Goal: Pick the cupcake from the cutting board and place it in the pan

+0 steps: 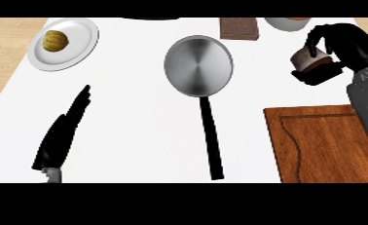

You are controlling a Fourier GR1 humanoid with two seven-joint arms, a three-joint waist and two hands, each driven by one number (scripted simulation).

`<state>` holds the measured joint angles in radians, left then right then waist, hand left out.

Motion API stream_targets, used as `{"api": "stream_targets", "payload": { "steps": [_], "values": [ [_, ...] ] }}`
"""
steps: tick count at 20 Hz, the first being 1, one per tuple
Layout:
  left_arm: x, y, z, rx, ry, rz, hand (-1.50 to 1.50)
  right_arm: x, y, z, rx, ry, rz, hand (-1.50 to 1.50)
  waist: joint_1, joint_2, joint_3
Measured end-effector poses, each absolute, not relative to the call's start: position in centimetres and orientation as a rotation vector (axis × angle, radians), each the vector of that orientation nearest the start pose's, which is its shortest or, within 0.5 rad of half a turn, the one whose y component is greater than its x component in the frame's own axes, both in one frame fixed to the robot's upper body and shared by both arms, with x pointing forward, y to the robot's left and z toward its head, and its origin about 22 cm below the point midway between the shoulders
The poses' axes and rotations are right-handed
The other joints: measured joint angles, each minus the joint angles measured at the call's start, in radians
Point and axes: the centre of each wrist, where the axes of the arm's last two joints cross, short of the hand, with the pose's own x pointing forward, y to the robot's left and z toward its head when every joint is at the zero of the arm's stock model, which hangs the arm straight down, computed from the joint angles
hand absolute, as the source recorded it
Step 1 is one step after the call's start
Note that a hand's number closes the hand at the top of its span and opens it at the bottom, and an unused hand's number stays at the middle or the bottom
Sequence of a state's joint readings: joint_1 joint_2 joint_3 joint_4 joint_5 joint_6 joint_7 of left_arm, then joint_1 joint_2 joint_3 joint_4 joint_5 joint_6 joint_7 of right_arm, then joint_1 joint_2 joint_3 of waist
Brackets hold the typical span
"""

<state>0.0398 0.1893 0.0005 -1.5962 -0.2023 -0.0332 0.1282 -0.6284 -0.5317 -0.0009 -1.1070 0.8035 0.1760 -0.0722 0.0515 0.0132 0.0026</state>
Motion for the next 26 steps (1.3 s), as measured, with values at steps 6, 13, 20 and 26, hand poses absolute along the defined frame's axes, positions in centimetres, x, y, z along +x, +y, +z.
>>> {"api": "stream_targets", "payload": {
  "steps": [6,13,20,26],
  "values": [
    [23.2,27.6,1.2,0.310,-1.400,-0.285,0.00,41.2,-27.9,15.5,-0.929,-1.681,1.099,1.50,-0.011,-0.004,-0.002],
    [23.4,28.1,1.2,0.308,-1.400,-0.282,0.00,44.6,-20.4,16.1,-0.747,-1.771,1.075,1.50,-0.011,-0.003,-0.002],
    [23.8,27.3,1.1,0.305,-1.406,-0.298,0.00,45.8,-13.7,14.2,-0.582,-1.733,1.060,1.50,-0.003,0.001,-0.003],
    [23.9,26.8,1.8,0.299,-1.419,-0.306,0.00,45.5,-9.7,11.4,-0.543,-1.650,1.118,1.50,0.017,0.010,-0.003]
  ]
}}
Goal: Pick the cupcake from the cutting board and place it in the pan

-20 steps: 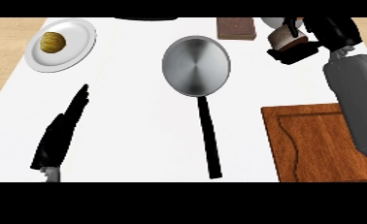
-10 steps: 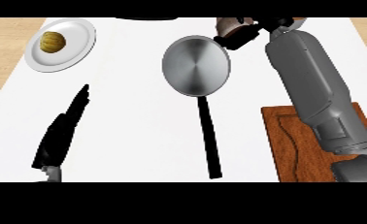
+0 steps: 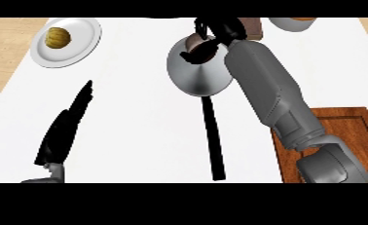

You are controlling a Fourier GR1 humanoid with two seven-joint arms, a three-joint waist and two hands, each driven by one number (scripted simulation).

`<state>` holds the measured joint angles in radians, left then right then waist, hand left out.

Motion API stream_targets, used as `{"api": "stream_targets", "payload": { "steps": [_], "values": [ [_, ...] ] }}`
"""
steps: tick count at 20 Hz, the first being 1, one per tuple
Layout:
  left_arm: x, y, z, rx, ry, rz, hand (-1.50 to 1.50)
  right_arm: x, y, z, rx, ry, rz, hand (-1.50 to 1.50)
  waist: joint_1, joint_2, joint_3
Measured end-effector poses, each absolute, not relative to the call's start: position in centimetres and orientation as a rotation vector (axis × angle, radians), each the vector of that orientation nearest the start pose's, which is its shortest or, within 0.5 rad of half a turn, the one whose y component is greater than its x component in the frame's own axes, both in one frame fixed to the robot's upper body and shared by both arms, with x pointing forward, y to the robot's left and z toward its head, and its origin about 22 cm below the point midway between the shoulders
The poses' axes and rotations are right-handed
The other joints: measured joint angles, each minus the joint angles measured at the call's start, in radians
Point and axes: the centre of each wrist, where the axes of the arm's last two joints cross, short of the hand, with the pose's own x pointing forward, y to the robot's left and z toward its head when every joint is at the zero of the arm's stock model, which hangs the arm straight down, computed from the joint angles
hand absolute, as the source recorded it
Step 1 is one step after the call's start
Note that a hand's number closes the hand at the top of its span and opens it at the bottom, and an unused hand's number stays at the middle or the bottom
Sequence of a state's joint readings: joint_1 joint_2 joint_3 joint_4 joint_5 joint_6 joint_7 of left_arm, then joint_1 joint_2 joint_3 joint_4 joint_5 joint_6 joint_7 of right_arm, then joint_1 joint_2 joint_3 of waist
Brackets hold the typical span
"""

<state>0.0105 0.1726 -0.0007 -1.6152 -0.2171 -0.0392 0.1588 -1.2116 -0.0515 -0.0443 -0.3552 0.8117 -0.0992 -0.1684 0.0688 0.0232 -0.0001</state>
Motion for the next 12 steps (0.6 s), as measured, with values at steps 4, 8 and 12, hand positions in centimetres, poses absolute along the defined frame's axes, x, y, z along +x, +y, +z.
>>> {"api": "stream_targets", "payload": {
  "steps": [4,8,12],
  "values": [
    [24.2,26.2,2.2,0.286,-1.431,-0.320,0.00,45.2,-8.1,10.2,-0.555,-1.586,1.225,1.50,0.015,0.007,0.000],
    [24.4,25.7,2.4,0.280,-1.445,-0.338,0.00,44.7,-8.6,7.8,-0.417,-1.455,1.161,-1.50,0.039,0.015,0.000],
    [24.5,25.6,2.3,0.267,-1.446,-0.353,0.00,44.4,-9.0,6.7,-0.277,-1.350,1.044,-1.50,0.057,0.019,0.001]
  ]
}}
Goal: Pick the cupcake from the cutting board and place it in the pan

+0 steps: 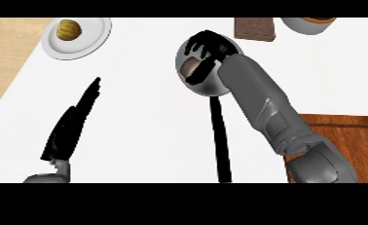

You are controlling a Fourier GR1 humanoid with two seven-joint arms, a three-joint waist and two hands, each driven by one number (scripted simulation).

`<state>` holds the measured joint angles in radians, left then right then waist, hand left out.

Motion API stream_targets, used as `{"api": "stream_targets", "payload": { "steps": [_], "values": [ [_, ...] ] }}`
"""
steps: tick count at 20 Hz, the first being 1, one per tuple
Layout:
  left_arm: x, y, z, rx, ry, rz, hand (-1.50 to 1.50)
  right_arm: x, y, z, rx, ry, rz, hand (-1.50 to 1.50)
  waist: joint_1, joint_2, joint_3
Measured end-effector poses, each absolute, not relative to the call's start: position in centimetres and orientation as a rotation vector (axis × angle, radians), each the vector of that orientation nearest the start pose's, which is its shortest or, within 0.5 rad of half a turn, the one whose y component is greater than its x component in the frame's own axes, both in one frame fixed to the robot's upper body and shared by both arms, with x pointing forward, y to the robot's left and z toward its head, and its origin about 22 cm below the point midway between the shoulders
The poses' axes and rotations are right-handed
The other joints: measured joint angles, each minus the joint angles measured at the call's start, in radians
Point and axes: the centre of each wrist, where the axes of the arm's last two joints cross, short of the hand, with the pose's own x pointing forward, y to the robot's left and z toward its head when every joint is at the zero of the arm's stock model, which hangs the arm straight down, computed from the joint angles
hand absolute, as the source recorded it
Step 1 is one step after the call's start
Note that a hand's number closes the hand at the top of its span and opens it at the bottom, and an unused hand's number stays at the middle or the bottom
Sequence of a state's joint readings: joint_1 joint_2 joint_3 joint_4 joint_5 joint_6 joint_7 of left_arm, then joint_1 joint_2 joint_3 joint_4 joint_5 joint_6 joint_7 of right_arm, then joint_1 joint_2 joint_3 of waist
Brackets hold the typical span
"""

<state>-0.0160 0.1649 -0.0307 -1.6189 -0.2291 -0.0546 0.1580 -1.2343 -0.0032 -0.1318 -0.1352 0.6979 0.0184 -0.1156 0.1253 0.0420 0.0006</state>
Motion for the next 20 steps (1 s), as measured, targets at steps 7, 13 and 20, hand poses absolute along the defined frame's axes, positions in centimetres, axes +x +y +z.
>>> {"api": "stream_targets", "payload": {
  "steps": [7,13,20],
  "values": [
    [24.8,25.7,2.0,0.256,-1.444,-0.359,0.00,44.4,-9.6,6.2,-0.151,-1.494,0.758,-1.50,0.005,0.000,0.001],
    [24.7,25.6,1.7,0.272,-1.438,-0.348,0.00,45.0,-9.9,7.6,-0.148,-1.592,0.475,-1.50,-0.017,-0.003,0.001],
    [24.0,26.2,1.5,0.284,-1.431,-0.328,0.00,46.1,-15.5,8.7,-0.217,-1.612,0.204,-1.50,-0.032,-0.004,0.001]
  ]
}}
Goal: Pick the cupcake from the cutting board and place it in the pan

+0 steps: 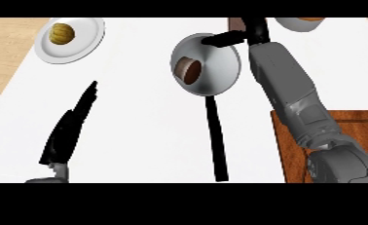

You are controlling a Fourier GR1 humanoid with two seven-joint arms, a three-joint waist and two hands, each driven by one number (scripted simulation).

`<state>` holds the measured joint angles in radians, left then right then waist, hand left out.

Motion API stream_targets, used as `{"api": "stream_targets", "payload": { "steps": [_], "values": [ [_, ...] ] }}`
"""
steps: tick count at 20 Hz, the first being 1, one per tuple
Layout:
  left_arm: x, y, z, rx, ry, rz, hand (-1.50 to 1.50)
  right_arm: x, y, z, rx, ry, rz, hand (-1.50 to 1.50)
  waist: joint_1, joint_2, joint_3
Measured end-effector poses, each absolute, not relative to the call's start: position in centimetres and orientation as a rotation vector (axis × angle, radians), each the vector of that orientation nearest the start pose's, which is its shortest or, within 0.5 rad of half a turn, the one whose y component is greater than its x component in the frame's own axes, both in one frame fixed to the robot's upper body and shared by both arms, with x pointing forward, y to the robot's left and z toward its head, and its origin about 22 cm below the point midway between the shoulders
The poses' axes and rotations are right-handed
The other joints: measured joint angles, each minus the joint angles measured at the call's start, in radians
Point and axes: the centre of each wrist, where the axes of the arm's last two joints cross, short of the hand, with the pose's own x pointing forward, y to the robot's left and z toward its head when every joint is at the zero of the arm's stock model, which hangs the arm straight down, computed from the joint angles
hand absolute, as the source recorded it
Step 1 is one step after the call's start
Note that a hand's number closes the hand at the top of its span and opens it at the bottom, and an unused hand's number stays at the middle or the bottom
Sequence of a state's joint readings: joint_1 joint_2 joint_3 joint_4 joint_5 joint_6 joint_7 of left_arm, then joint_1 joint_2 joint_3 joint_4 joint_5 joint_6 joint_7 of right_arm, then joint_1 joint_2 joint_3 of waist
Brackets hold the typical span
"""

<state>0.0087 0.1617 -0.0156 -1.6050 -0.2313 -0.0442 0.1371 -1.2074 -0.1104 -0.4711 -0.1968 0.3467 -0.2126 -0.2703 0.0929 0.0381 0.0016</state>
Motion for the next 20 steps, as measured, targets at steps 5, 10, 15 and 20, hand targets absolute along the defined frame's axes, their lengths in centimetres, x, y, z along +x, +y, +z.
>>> {"api": "stream_targets", "payload": {
  "steps": [5,10,15,20],
  "values": [
    [23.4,26.8,1.1,0.287,-1.429,-0.322,0.00,46.0,-21.7,8.3,-0.251,-1.656,0.146,-1.50,-0.011,-0.002,0.001],
    [23.5,27.1,1.4,0.297,-1.434,-0.305,0.00,45.1,-28.4,8.3,-0.286,-1.695,0.151,-1.50,-0.018,-0.003,0.001],
    [23.8,27.3,1.5,0.294,-1.433,-0.306,0.00,43.9,-33.9,9.0,-0.309,-1.708,0.164,-1.50,-0.016,0.000,0.002],
    [23.6,27.3,1.7,0.291,-1.437,-0.317,0.00,42.5,-38.0,9.6,-0.315,-1.715,0.168,-1.50,-0.010,0.000,0.003]
  ]
}}
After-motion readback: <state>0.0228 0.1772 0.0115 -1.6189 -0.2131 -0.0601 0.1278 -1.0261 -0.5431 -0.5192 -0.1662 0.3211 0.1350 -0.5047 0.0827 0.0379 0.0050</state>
